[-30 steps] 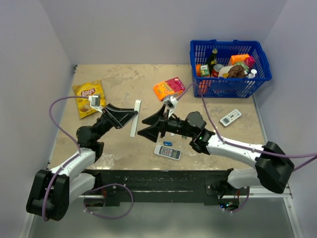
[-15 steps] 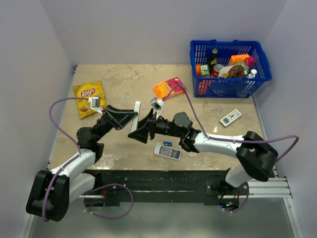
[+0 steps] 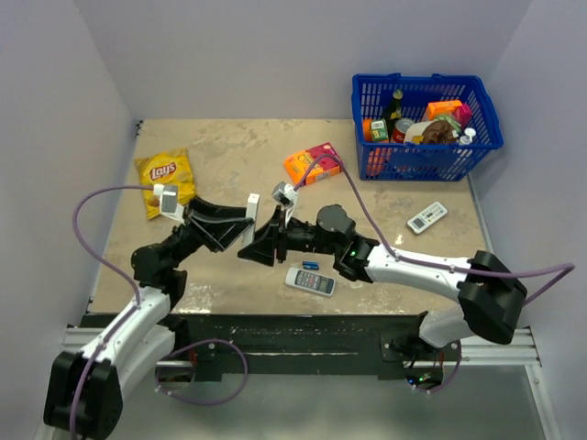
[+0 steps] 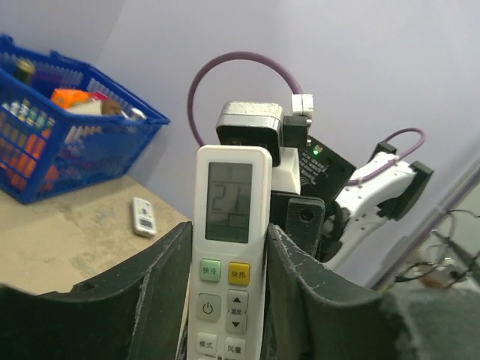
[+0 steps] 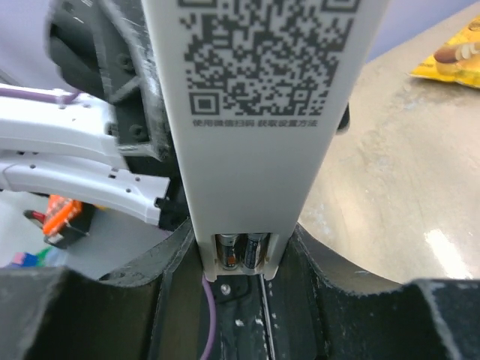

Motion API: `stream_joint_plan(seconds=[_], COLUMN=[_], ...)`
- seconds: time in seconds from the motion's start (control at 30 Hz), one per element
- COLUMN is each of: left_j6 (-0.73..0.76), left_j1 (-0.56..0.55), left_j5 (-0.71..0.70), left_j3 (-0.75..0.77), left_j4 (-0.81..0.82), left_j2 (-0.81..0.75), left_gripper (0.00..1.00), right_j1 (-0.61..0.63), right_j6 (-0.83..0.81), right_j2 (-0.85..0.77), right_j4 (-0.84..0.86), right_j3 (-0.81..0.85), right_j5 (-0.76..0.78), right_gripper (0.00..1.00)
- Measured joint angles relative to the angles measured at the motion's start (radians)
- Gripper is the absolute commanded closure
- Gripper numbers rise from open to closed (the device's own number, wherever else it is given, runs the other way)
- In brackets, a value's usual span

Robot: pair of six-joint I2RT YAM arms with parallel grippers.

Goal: Load the batteries into the remote control
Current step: Adjust the remote control.

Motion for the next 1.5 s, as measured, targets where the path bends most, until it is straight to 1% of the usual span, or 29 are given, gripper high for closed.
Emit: stream_joint_plan(seconds=[0.07,0.1,0.13,0.2,0.23,0.27,0.37,0.47,0.53,0.6,0.7,0.77,0.9,1.13,1.3,1.43,1.5], left_j6=[0.091,0.142,0.204,0.287,0.338,0.366,0.43,0.457,0.467,0.473,0.483,0.48,0.472,0.448,0.425,0.413,0.41], left_j1=[-0.003,-0.002,-0.002,-0.002,-0.002,-0.002,-0.002,-0.015,-0.048,-0.101,-0.175,-0.2,-0.216,-0.235,-0.246,-0.25,-0.252], left_j5=[-0.005,-0.02,-0.044,-0.092,-0.129,-0.153,-0.214,-0.248,-0.273,-0.31,-0.339,-0.351,-0.381,-0.414,-0.422,-0.425,-0.426], left_j3=[0.022,0.05,0.1,0.182,0.242,0.281,0.382,0.406,0.407,0.41,0.41,0.404,0.374,0.294,0.23,0.214,0.213], left_j4=[-0.119,-0.203,-0.325,-0.5,-0.62,-0.689,-0.897,-1.036,-1.106,-1.16,-1.201,-1.199,-1.173,-1.131,-1.073,-1.037,-1.017], left_j2=[-0.09,-0.134,-0.176,-0.214,-0.228,-0.232,-0.218,-0.183,-0.157,-0.131,-0.112,-0.108,-0.116,-0.137,-0.144,-0.141,-0.138], left_gripper=[0.22,0.13,0.09,0.03,0.02,0.0,0.0,0.0,0.01,0.04,0.1,0.14,0.23,0.27,0.34,0.39,0.43], right_j1=[0.01,0.01,0.006,0.004,0.002,0.002,0.005,0.018,0.028,0.036,0.046,0.052,0.06,0.063,0.063,0.064,0.064], right_j6=[-0.061,-0.091,-0.124,-0.181,-0.213,-0.243,-0.317,-0.371,-0.397,-0.412,-0.422,-0.428,-0.433,-0.429,-0.428,-0.428,-0.428], right_j2=[-0.033,-0.046,-0.055,-0.065,-0.066,-0.066,-0.065,-0.06,-0.048,-0.035,-0.016,-0.003,0.017,0.018,0.023,0.037,0.042], right_j4=[-0.111,-0.174,-0.24,-0.364,-0.43,-0.492,-0.656,-0.776,-0.843,-0.889,-0.927,-0.953,-0.984,-0.995,-0.999,-1.001,-1.001], right_j3=[0.033,0.051,0.07,0.109,0.134,0.156,0.215,0.266,0.304,0.322,0.336,0.348,0.364,0.377,0.382,0.383,0.383], right_j5=[0.012,0.029,0.044,0.087,0.11,0.136,0.208,0.271,0.309,0.337,0.357,0.368,0.38,0.399,0.401,0.402,0.402], right_gripper=[1.0,1.0,1.0,1.0,1.0,1.0,1.0,1.0,1.0,1.0,1.0,1.0,1.0,1.0,1.0,1.0,1.0])
